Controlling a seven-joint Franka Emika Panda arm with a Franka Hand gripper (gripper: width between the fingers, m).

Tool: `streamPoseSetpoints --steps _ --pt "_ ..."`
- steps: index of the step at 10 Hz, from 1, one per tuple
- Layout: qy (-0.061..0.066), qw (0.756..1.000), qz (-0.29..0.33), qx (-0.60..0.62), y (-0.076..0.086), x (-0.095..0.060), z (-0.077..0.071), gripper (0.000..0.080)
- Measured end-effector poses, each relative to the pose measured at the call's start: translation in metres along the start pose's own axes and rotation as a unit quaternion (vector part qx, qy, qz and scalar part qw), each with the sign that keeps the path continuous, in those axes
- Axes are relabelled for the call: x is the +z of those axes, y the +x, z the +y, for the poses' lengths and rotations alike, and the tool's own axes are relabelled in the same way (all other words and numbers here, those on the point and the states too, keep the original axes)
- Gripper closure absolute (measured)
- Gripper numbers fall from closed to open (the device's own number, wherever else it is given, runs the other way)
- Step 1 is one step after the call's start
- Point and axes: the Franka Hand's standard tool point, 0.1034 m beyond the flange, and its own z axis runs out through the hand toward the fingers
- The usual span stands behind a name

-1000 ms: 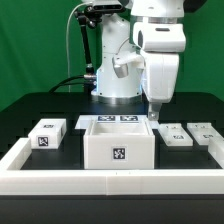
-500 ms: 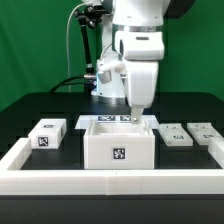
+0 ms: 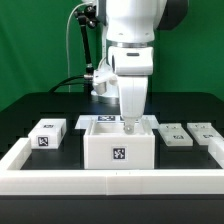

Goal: Assemble cabinet

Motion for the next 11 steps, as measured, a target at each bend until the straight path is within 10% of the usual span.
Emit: streamPoseSetpoints --steps 11 --pt "0.013 1.0 0.011 0.004 0.011 0.03 -0.025 0.0003"
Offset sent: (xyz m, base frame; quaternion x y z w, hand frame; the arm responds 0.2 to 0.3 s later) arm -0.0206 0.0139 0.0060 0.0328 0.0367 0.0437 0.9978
